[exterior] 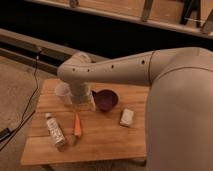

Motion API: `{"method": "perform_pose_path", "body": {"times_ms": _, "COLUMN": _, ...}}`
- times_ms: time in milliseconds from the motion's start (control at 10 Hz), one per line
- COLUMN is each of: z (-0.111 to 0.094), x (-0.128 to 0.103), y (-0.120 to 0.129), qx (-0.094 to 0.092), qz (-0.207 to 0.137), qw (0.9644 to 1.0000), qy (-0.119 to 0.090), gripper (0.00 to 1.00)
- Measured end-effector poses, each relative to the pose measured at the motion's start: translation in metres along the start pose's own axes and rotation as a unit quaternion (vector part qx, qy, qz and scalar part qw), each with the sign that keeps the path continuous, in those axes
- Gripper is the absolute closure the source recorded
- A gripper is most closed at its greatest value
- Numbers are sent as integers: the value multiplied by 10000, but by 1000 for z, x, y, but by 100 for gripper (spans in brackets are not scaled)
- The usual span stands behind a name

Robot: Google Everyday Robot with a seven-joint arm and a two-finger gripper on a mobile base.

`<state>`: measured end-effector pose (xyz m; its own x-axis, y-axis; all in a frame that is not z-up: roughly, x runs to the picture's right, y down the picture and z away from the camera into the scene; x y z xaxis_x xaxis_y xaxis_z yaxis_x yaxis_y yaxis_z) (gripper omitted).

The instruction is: Move the arm in a circular motion

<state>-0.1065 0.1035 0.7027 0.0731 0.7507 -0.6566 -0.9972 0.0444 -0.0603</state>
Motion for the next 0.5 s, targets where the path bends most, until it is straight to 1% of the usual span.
{"method": "perform_pose_path", "body": {"times_ms": 200, "z": 2, "x": 4, "y": -4, "qx": 73, "qz": 29, "qw": 10000, "qy": 19, "gripper": 35}}
{"method": "perform_pose_path", "body": {"times_ms": 500, "z": 5, "x": 13, "y": -19, "qx": 207, "qz": 116, "qw": 9997, "qy": 29, "gripper": 35}}
